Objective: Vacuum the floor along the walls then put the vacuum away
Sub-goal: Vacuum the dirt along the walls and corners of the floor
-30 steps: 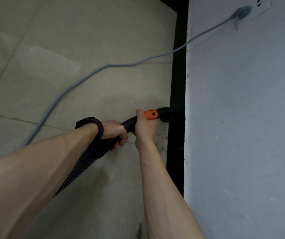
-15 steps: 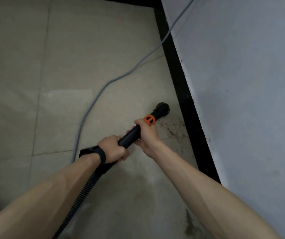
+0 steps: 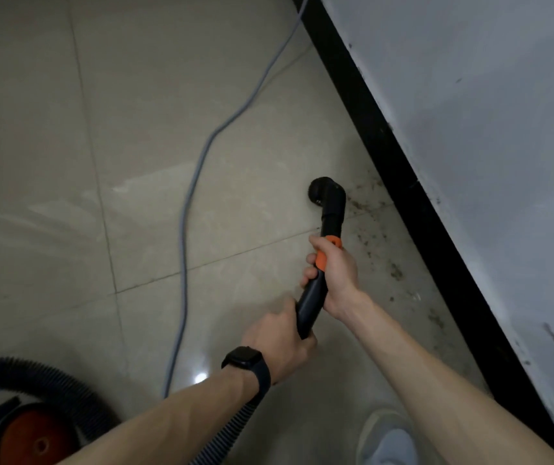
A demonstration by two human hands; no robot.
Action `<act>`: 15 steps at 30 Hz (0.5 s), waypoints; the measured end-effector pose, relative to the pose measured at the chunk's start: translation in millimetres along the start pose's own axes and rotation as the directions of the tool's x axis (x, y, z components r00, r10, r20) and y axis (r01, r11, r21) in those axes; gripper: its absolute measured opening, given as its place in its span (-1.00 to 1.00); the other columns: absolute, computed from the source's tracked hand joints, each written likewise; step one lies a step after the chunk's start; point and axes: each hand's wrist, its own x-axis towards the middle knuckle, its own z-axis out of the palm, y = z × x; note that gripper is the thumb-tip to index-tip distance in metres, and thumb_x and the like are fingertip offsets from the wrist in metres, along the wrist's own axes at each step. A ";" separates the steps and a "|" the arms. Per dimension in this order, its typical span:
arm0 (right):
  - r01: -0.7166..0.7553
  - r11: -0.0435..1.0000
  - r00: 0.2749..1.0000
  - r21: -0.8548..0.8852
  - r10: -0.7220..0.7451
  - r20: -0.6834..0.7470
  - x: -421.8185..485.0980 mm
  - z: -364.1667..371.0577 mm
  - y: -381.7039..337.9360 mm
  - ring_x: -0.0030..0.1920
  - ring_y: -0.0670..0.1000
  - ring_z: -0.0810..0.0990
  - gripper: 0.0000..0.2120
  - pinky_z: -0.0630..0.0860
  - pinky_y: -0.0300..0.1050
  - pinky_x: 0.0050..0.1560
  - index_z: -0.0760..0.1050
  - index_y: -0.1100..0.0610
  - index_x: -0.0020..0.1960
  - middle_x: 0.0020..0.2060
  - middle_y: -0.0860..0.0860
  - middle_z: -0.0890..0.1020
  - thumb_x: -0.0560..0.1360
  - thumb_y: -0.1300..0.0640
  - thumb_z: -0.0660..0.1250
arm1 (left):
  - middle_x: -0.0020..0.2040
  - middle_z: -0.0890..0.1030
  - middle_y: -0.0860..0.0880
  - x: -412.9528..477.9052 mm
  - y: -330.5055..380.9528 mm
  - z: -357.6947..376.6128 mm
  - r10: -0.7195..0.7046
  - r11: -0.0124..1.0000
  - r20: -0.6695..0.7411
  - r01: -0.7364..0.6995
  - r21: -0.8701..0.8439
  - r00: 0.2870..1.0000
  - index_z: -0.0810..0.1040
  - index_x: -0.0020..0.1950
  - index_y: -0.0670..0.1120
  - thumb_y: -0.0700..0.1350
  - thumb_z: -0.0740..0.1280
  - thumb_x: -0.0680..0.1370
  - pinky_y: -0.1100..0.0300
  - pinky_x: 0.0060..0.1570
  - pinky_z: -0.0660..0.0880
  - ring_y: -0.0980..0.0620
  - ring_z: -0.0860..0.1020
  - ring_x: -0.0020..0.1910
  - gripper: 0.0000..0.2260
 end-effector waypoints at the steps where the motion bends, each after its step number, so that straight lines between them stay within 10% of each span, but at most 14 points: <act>1: -0.008 1.000 1.000 -0.010 0.008 0.000 -1.9 -6.3 5.0 -0.54 -0.03 0.37 -0.83 0.40 -0.16 -0.50 0.42 0.11 -0.02 -0.43 0.00 0.45 0.57 0.16 0.43 | -0.19 0.55 0.00 -5.1 -0.3 5.5 0.017 0.999 0.025 -0.017 0.028 1.000 0.25 0.02 0.07 0.14 0.26 0.47 0.10 -0.39 0.44 -0.08 0.54 -0.31 -0.73; 15: 0.004 1.000 0.999 0.000 -0.004 -0.039 -44.1 -28.6 49.3 -0.51 -0.02 0.44 -0.76 0.49 -0.10 -0.45 0.38 0.10 -0.03 -0.43 0.00 0.45 0.57 0.10 0.46 | -0.34 0.50 0.10 -50.0 -35.0 18.4 0.142 0.988 0.128 -0.148 0.040 0.982 0.20 -0.09 0.22 0.30 0.20 0.36 0.22 -0.52 0.38 0.16 0.47 -0.45 -0.71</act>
